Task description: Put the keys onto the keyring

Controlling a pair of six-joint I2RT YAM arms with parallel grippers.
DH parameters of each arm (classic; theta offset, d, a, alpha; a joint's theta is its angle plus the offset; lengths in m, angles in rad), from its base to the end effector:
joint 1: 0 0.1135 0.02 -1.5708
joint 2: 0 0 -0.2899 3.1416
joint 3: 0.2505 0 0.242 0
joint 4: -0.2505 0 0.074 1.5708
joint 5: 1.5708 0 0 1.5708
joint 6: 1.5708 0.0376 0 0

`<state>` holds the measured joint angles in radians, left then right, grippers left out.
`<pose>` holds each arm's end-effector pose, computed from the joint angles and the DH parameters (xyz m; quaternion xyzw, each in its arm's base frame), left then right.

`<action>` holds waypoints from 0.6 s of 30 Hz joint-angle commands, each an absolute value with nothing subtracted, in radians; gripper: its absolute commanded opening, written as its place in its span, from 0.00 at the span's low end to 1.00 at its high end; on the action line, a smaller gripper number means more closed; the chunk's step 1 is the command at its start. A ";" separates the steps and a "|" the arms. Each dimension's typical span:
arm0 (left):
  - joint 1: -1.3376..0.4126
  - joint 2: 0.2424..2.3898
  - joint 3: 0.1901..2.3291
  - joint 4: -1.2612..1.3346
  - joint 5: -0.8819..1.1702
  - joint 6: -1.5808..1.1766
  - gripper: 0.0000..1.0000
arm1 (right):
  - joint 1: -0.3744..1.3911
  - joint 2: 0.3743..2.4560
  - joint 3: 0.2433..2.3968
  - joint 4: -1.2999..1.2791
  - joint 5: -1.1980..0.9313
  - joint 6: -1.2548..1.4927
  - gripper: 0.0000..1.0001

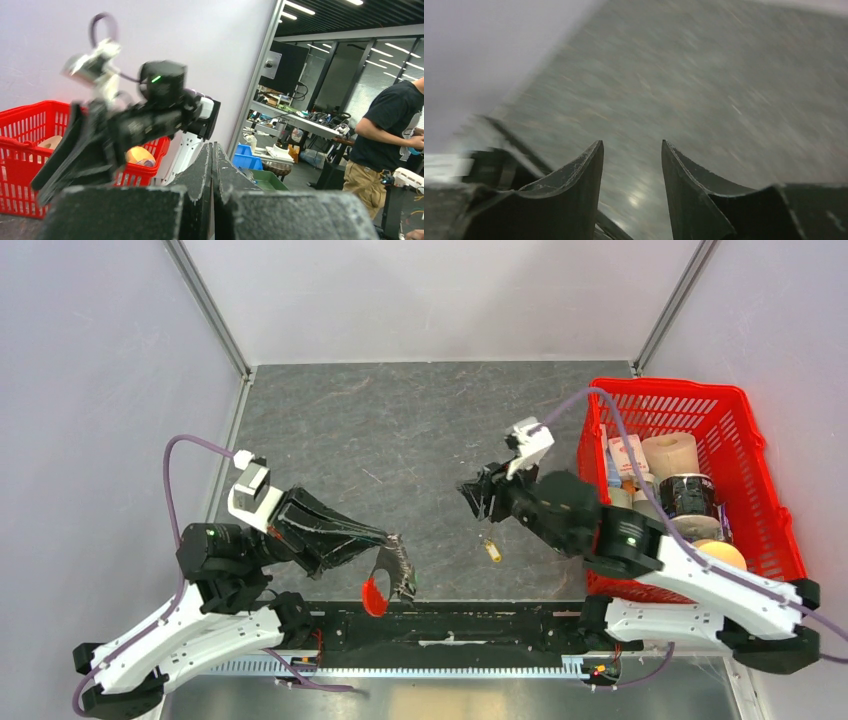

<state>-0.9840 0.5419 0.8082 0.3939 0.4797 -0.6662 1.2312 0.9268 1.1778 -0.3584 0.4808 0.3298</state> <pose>0.0226 -0.0653 0.4484 0.2783 0.3880 -0.7118 0.5152 0.0713 0.1497 0.4502 -0.1716 0.7198 0.3307 0.5857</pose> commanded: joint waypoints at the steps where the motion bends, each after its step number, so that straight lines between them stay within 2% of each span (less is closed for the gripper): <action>1: -0.985 0.507 0.798 0.416 0.500 -0.631 0.02 | 1.061 1.001 1.086 -0.730 0.474 0.476 0.53; 9: -0.985 0.448 0.816 0.303 0.490 -0.600 0.02 | 0.928 1.250 0.992 -0.687 0.356 0.678 0.51; 18: -0.985 0.420 0.816 0.252 0.495 -0.576 0.02 | 0.910 1.255 0.813 -0.604 0.327 0.951 0.47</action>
<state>-0.9840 0.4286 0.7959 0.2554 0.4824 -0.6144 0.9119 1.2854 0.8768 -0.6518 0.3347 0.7700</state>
